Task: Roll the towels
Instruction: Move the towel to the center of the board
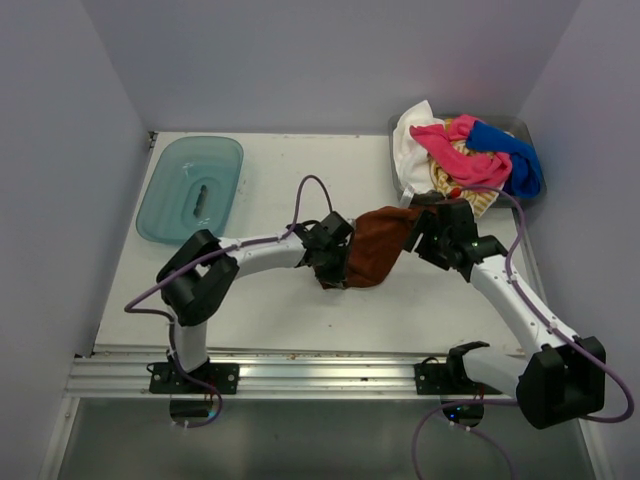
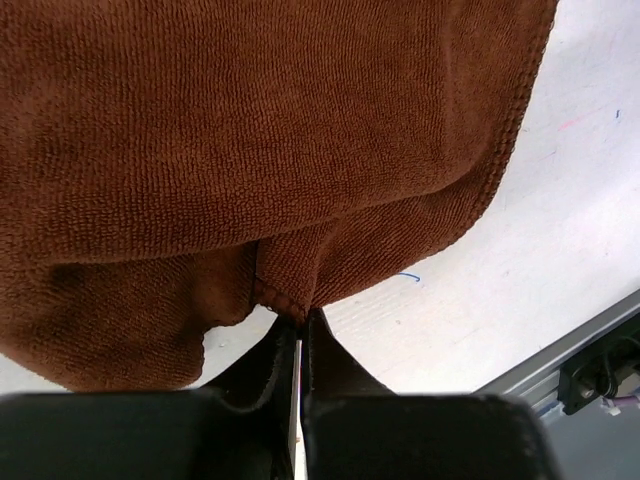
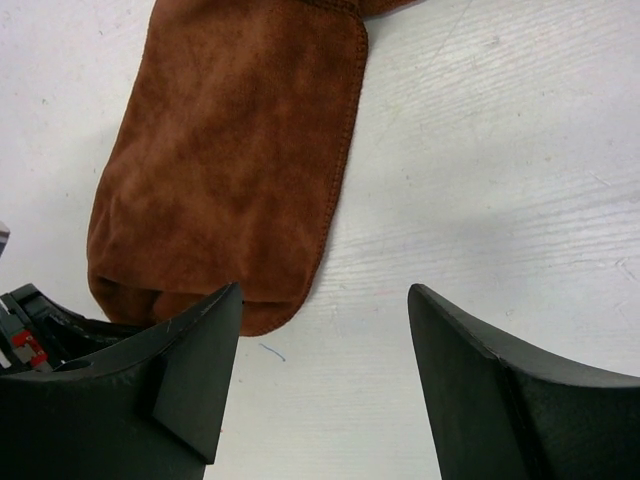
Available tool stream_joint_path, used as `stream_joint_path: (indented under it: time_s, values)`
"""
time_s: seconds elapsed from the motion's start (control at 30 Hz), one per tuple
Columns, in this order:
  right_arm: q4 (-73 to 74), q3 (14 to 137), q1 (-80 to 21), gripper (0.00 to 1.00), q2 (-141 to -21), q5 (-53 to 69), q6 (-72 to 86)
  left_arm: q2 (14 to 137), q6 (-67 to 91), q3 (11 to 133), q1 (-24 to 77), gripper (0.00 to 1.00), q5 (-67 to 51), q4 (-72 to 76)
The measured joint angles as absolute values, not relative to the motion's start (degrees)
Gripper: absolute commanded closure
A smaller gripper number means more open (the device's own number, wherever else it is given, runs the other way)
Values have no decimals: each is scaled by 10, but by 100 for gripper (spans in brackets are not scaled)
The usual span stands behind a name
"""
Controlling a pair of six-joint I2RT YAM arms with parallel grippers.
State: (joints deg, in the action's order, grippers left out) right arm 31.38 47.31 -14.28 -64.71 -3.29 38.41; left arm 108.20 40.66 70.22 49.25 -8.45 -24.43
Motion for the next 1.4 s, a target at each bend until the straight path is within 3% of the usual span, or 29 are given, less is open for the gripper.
stream_joint_path:
  time_s: [0.23, 0.43, 0.57, 0.87, 1.13, 1.27, 1.4]
  values:
    - [321, 471, -141, 27, -643, -36, 384, 1021, 390, 682, 464, 100, -64, -259]
    - [302, 471, -107, 26, -649, 5, 395, 807, 357, 605, 322, 100, -37, -298]
    - [279, 471, -104, 26, -686, 10, 404, 743, 332, 605, 260, 100, -1, -328]
    - [241, 471, -97, 30, -749, 25, 446, 741, 292, 605, 199, 100, 12, -377]
    - [228, 471, -53, 45, -809, 12, 460, 743, 266, 606, 126, 100, -4, -388]
    - [221, 471, -41, 45, -842, 3, 459, 742, 259, 612, 116, 100, -14, -388]
    - [218, 476, -41, 39, -872, -12, 448, 743, 259, 622, 117, 100, -19, -388]
